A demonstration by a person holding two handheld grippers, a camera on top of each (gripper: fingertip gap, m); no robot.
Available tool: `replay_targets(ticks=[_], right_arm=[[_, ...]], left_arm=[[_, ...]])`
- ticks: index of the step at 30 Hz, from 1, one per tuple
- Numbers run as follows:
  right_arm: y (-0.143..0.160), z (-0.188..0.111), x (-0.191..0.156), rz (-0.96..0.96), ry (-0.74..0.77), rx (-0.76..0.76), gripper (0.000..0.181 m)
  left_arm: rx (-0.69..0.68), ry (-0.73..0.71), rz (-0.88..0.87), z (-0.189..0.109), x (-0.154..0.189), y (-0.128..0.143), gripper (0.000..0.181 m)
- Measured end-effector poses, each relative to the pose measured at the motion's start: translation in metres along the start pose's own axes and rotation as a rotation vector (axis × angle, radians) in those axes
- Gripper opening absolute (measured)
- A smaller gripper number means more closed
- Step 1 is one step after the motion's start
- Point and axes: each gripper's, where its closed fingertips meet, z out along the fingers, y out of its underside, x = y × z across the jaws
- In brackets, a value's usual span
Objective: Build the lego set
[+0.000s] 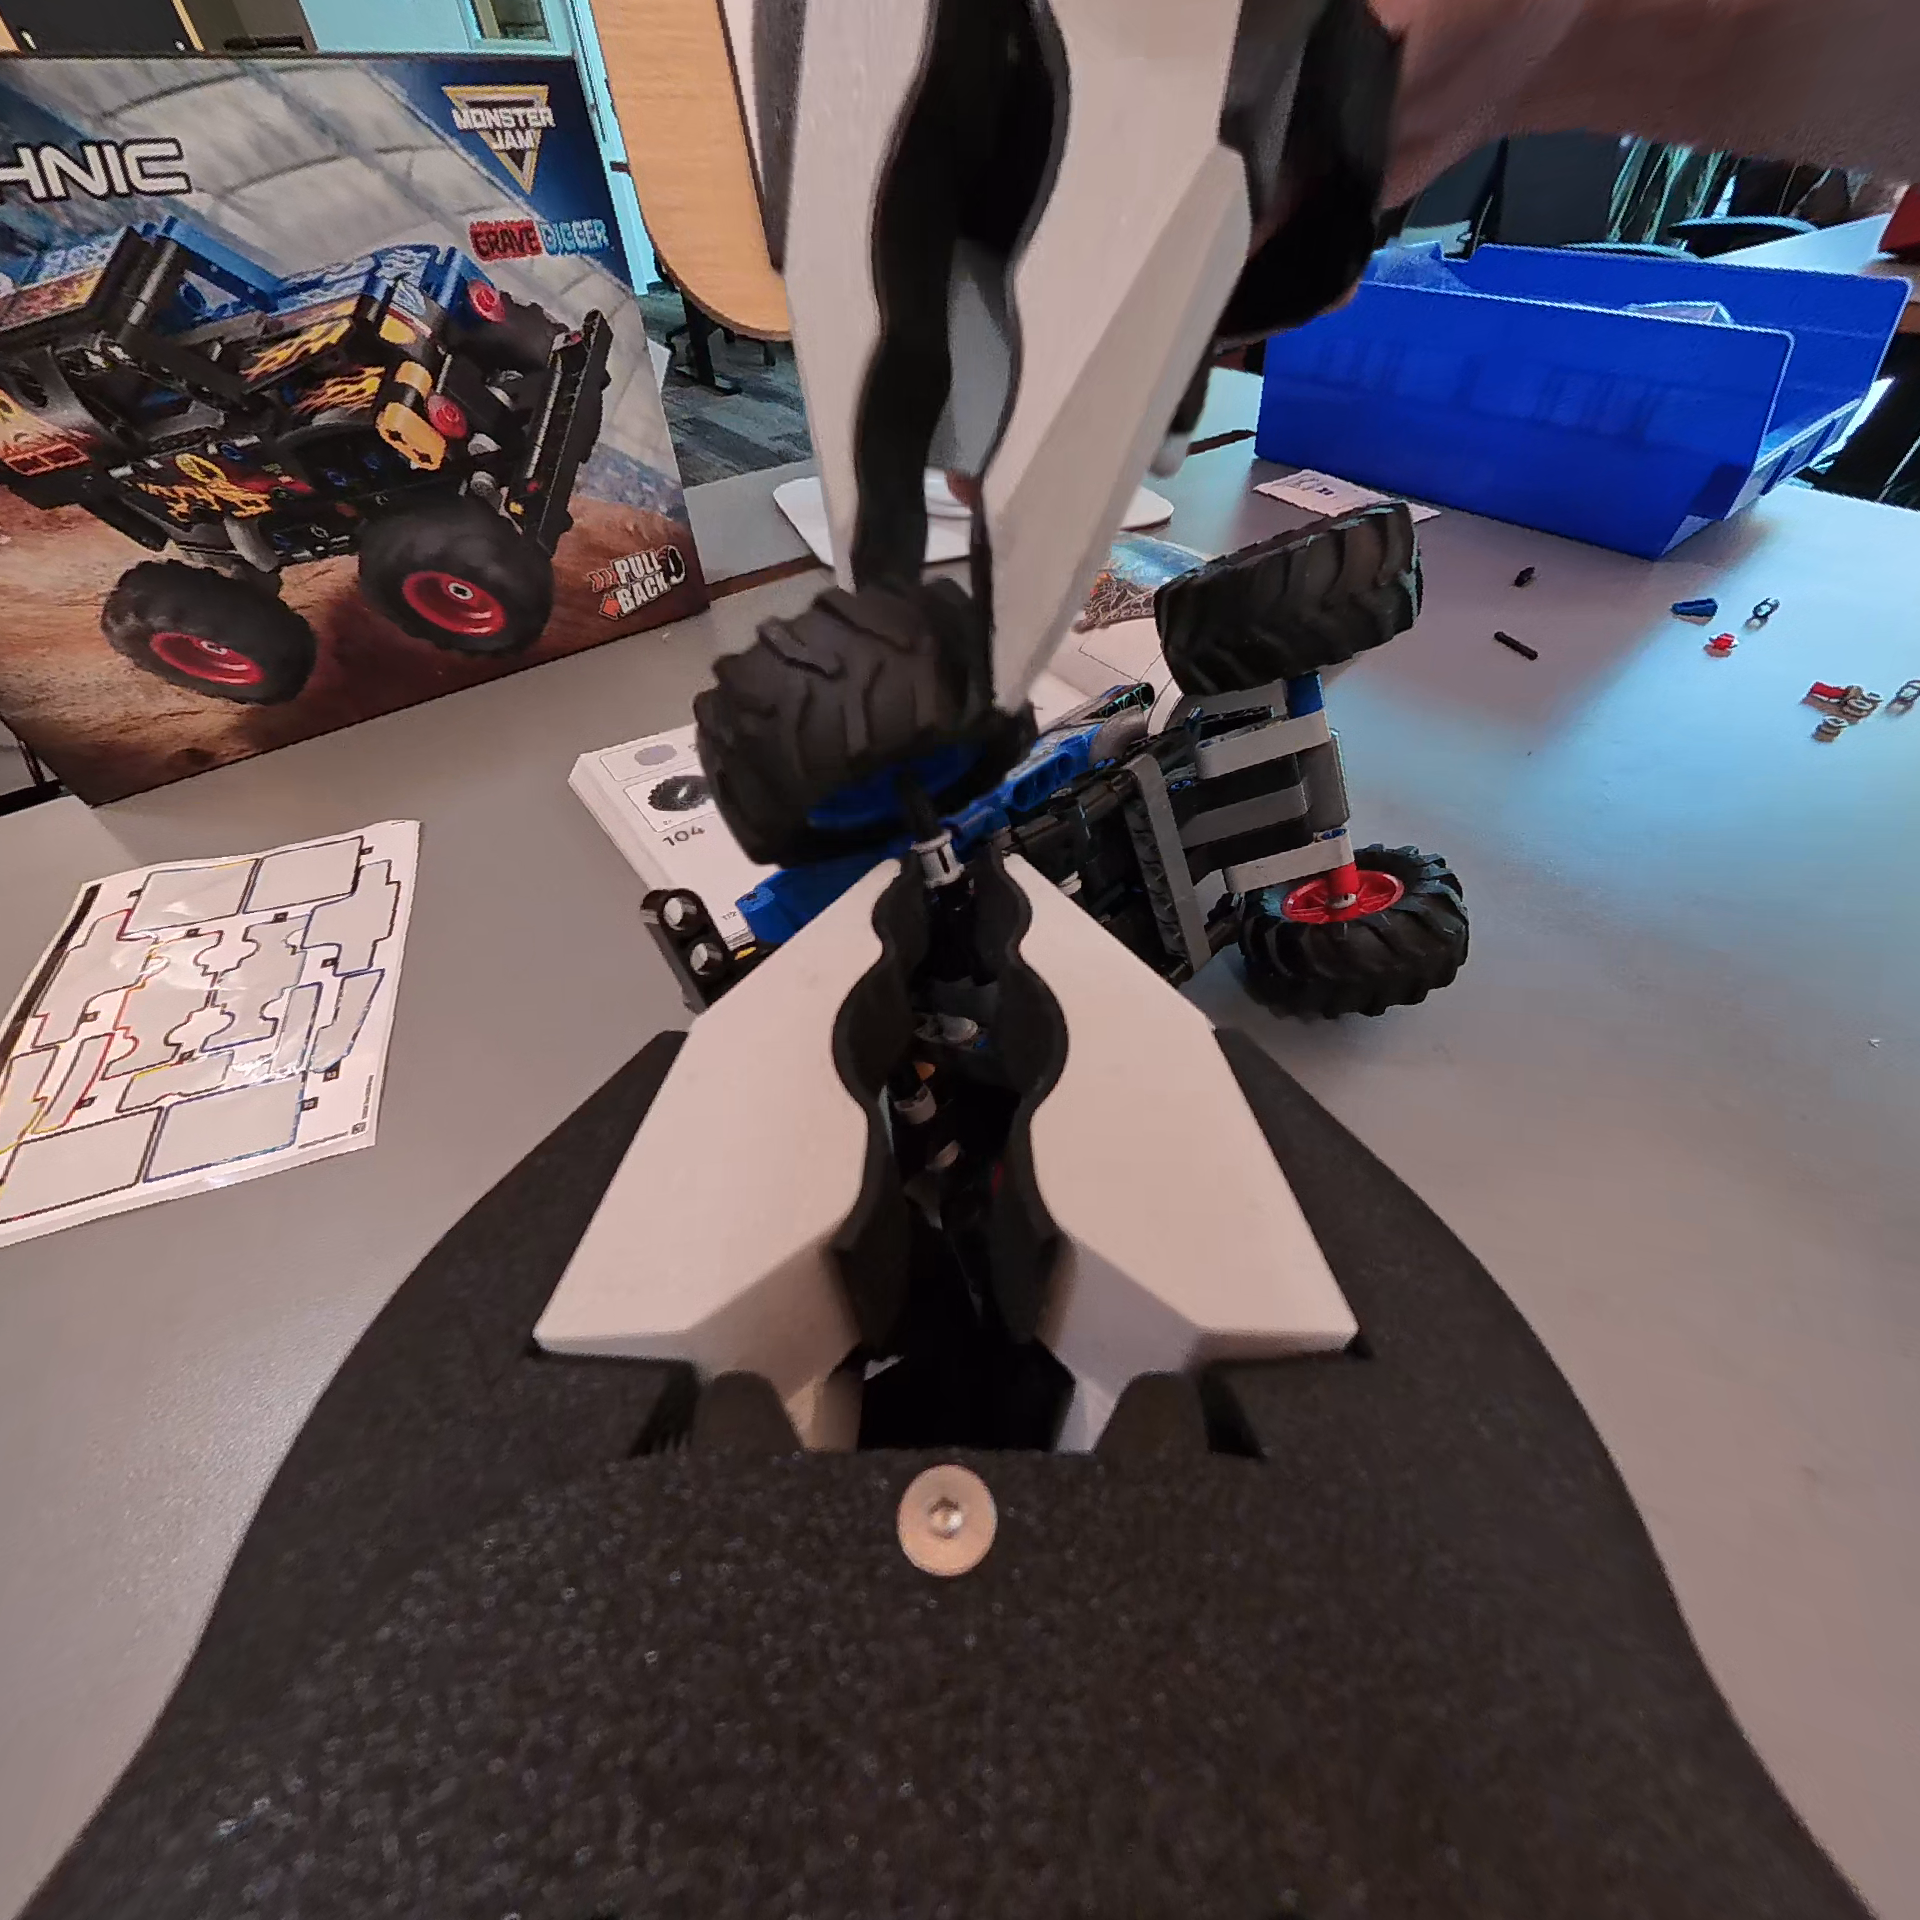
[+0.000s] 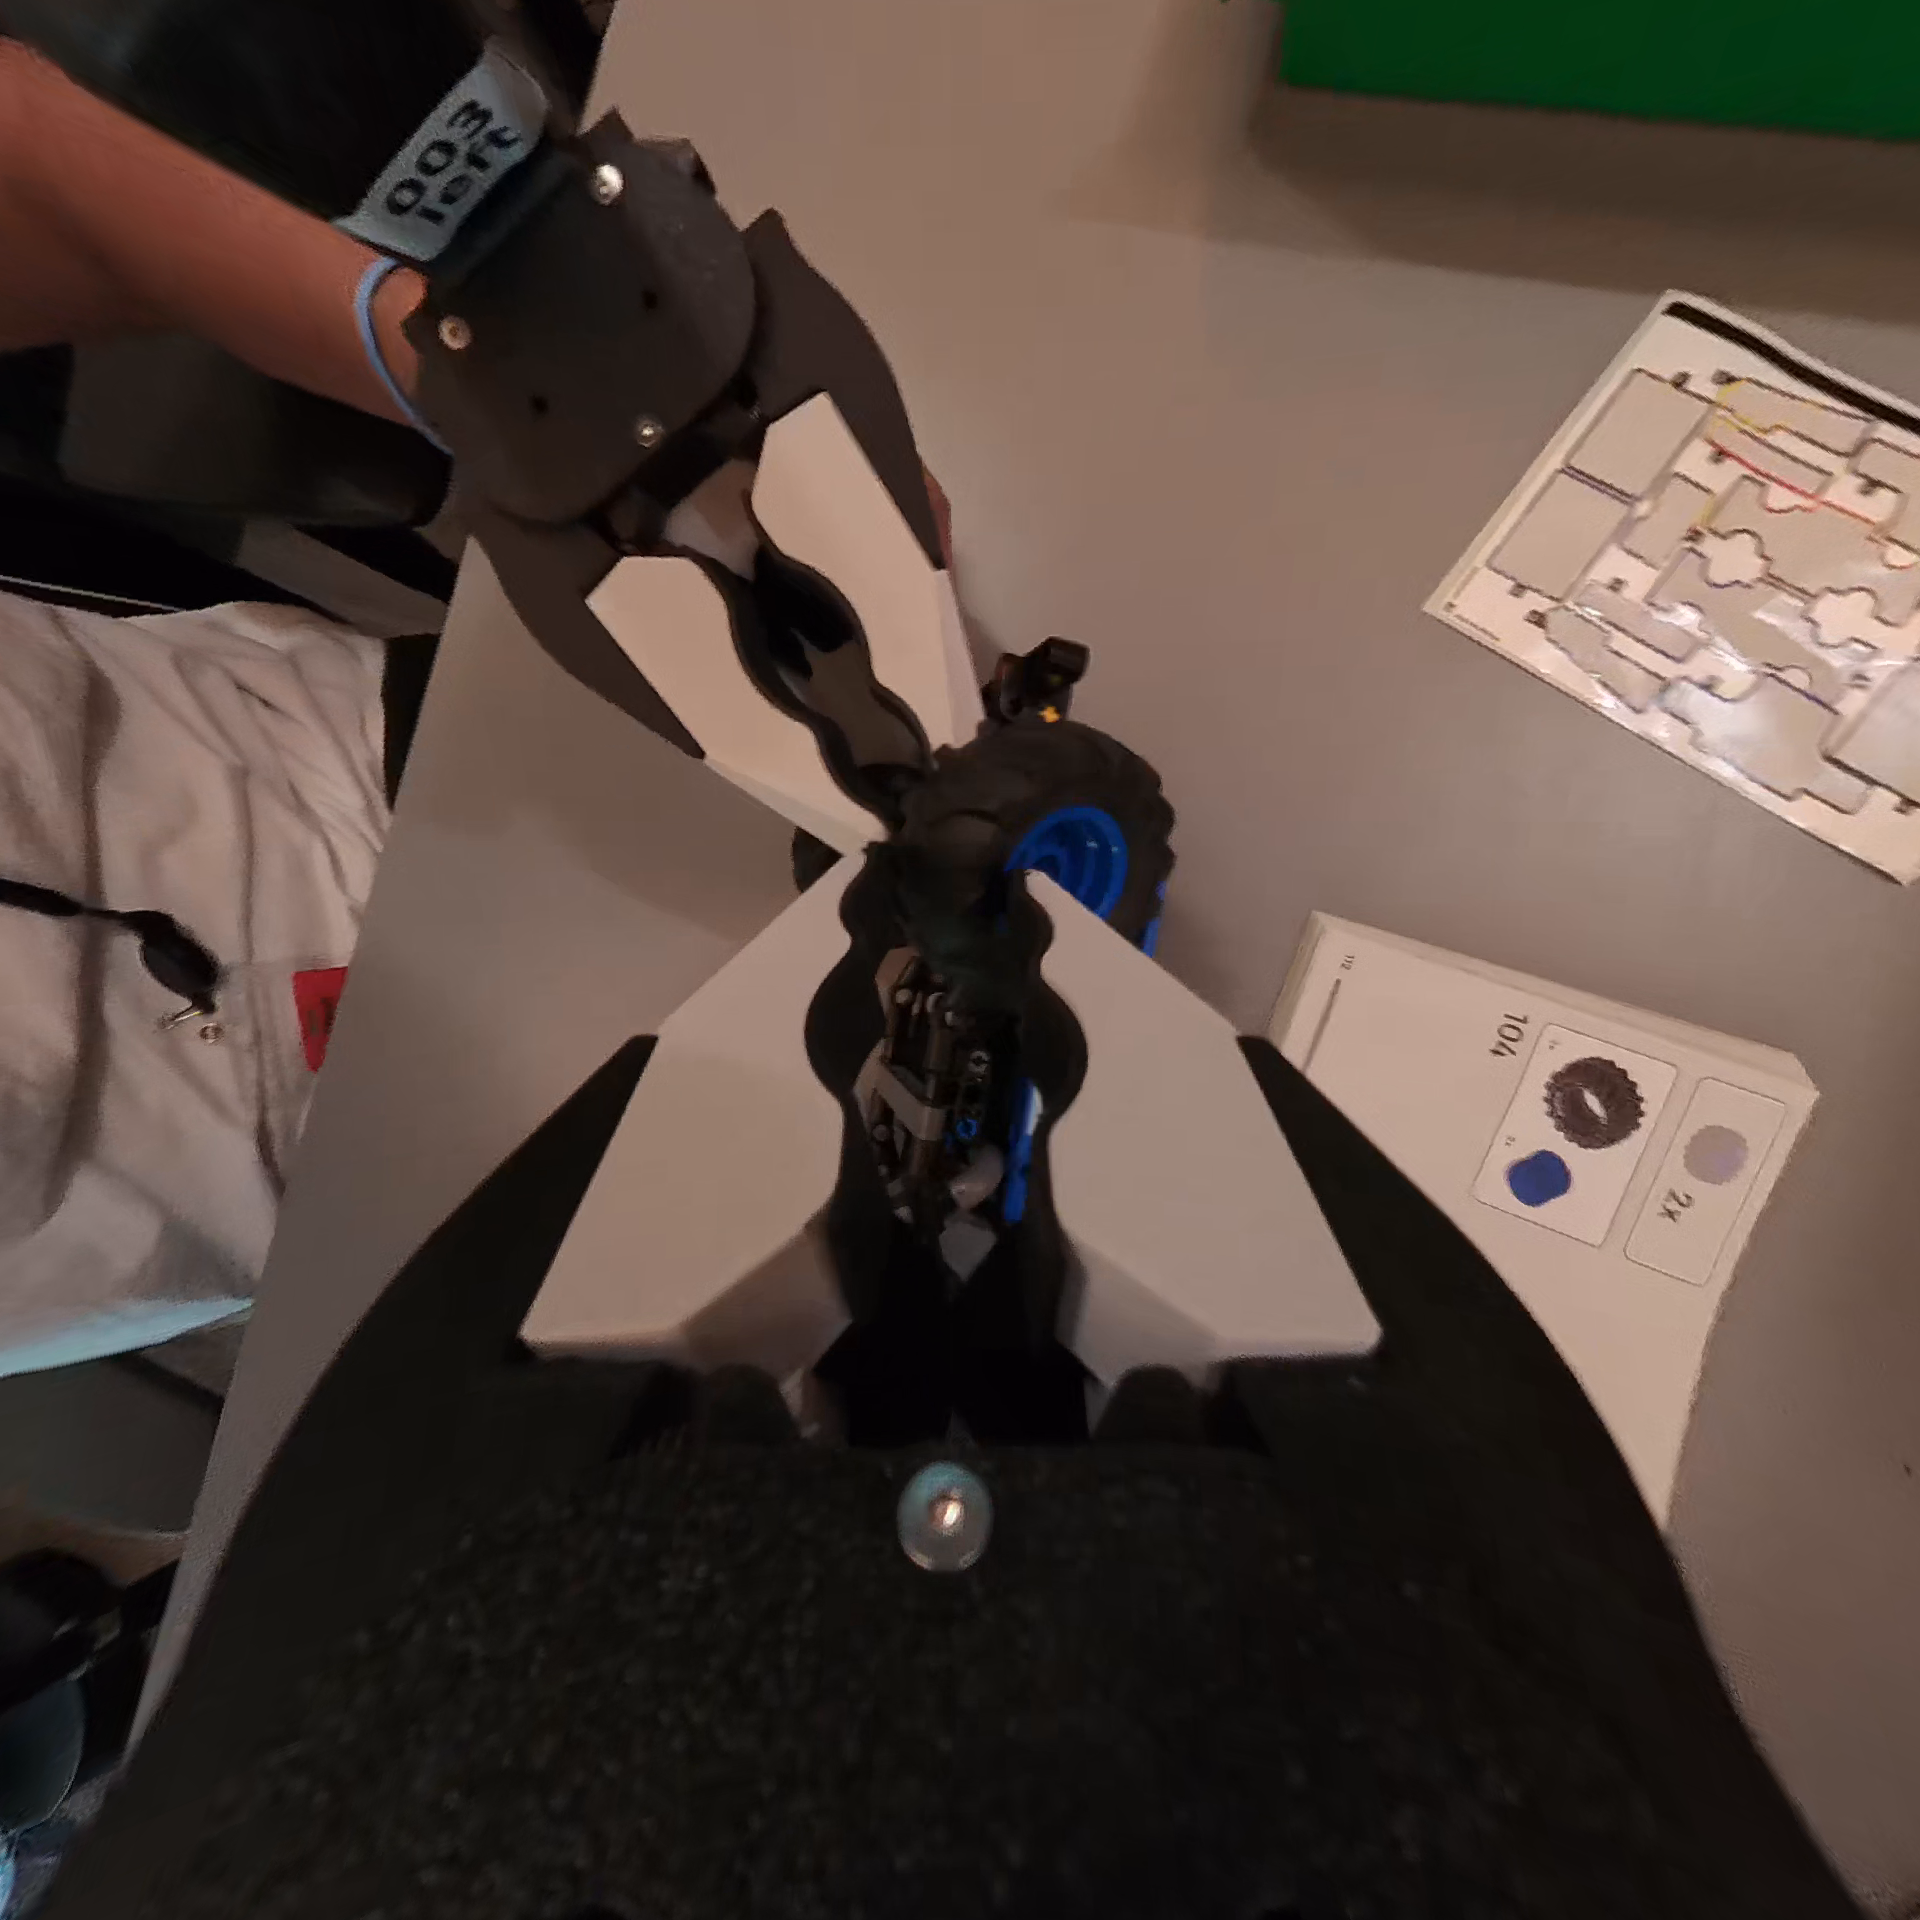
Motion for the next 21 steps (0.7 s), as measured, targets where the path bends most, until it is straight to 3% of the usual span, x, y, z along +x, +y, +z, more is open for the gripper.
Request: replay_targets(ticks=[7, 13, 16, 18, 21], right_arm=[[-0.001, 0.002, -0.009, -0.157, 0.069, -0.01, 0.016], [0.006, -0.016, -0.026, -0.353, 0.267, -0.266, 0.015], [0.02, -0.008, -0.103, -0.362, 0.073, -0.324, 0.015], [0.048, 0.015, -0.159, -0.405, -0.071, -0.4, 0.015], [0.098, 0.052, -0.191, -0.389, -0.112, -0.492, 0.015]], left_arm=[[-0.003, 0.007, -0.011, 0.0, 0.0, 0.0, 0.007], [-0.001, 0.016, -0.006, 0.0, 0.001, 0.0, 0.007], [-0.002, 0.018, -0.012, 0.0, 0.001, 0.0, 0.007], [-0.002, 0.014, -0.007, 0.0, 0.001, 0.001, 0.007], [-0.002, 0.01, -0.001, 0.0, 0.001, 0.001, 0.007]])
